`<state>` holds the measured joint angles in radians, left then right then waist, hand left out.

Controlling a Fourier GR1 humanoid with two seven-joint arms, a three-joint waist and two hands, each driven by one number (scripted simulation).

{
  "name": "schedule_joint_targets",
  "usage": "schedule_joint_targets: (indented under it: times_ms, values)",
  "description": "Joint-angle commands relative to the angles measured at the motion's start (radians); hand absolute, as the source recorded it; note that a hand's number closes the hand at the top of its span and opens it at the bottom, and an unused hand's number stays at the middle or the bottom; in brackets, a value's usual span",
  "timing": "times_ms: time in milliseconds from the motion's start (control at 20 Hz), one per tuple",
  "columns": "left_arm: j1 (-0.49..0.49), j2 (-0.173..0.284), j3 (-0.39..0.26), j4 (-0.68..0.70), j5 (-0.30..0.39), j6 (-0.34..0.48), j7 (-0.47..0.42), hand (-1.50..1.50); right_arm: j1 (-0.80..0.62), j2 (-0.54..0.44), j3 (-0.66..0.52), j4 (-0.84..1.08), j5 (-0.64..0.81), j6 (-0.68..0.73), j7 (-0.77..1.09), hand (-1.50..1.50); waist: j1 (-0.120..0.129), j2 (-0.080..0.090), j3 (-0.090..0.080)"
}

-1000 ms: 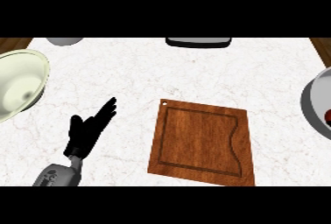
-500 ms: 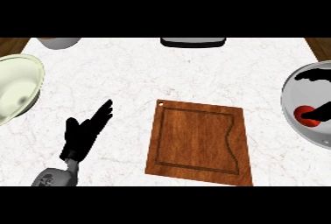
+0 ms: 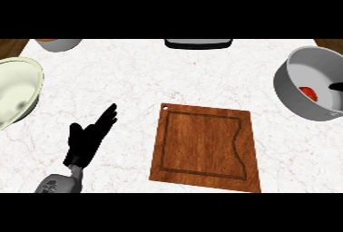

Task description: Pick the tomato from the cutting board and place it in the pot

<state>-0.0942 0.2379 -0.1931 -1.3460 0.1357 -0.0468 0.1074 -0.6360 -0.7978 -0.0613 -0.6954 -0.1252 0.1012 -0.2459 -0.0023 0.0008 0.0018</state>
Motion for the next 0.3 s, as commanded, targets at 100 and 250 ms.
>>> schedule_joint_targets:
  times_ms: [100, 250]
  values:
    - [-0.050, -0.021, 0.014, 0.087, -0.027, 0.004, -0.031, 0.00, 0.052, -0.067, -0.176, 0.084, -0.131, 0.066, -0.093, -1.50, -0.006, 0.002, -0.001]
    - [-0.002, -0.018, -0.004, 0.001, -0.026, 0.003, 0.010, 0.00, 0.057, -0.167, -0.257, 0.181, -0.185, 0.192, -0.140, -1.50, 0.006, 0.003, 0.000]
